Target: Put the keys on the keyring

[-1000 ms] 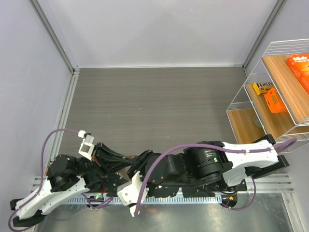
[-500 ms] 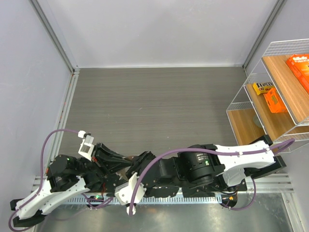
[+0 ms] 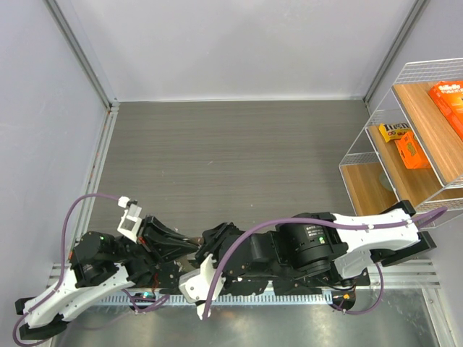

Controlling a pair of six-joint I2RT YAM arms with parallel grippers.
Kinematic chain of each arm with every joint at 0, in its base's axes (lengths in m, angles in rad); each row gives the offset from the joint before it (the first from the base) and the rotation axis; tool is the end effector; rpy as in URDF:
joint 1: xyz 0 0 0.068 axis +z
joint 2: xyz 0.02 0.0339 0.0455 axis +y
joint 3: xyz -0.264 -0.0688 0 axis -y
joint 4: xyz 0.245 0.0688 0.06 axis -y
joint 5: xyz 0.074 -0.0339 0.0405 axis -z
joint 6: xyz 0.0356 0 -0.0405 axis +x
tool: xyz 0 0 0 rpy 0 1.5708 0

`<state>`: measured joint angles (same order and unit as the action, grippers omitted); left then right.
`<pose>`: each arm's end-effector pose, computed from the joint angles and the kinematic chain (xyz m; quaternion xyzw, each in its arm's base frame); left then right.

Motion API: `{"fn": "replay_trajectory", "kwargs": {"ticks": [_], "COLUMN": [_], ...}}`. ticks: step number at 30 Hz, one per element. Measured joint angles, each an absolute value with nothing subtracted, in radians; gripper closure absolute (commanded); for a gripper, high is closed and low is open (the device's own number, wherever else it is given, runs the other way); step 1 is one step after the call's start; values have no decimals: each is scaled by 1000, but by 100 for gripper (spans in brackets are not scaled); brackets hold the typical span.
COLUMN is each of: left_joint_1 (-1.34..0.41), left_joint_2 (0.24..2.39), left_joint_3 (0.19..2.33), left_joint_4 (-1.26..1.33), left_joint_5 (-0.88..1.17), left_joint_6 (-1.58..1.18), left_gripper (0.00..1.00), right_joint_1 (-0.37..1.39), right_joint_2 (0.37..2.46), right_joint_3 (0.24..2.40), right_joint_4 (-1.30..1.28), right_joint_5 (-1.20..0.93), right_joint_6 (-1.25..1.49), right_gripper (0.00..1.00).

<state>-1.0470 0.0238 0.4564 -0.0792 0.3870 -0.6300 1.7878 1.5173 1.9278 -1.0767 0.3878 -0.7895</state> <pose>0.0152 -0.0532 0.3140 0.2705 0.5163 -0.6722 0.4565 -0.0494 0.2868 0.4638 -0.8242 0.3266 0.0531 0.4595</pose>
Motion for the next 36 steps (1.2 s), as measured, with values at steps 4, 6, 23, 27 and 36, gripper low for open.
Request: {"fn": "replay_trajectory", "kwargs": {"ticks": [4,6,23,27,36], "left_joint_1": [-1047,-1047,-1045,-1045,-1045], "left_joint_2": [24,24,40,49,49], "left_joint_3": [456,456,456,456,456], "left_joint_4": [-72,-70,-53,-49,-50], "left_joint_5": [394,396,420,432,458], "left_joint_6": [-630,-630,-645,-647,-646], "left_gripper": [100,100,100,100,100], "right_joint_1": [1788,1788,1792,1792,1792], "right_joint_2": [1515,1515,1515,1516,1526], "right_joint_3": [1925,1922,1914,1914,1929], "right_joint_4": [-1071,-1069,-1063,-1063,-1077], "right_joint_5": [387,387,379,376,356], "right_joint_6": [-792,-792,-799,-801,-799], "right_gripper": [62,62,70,75,95]}}
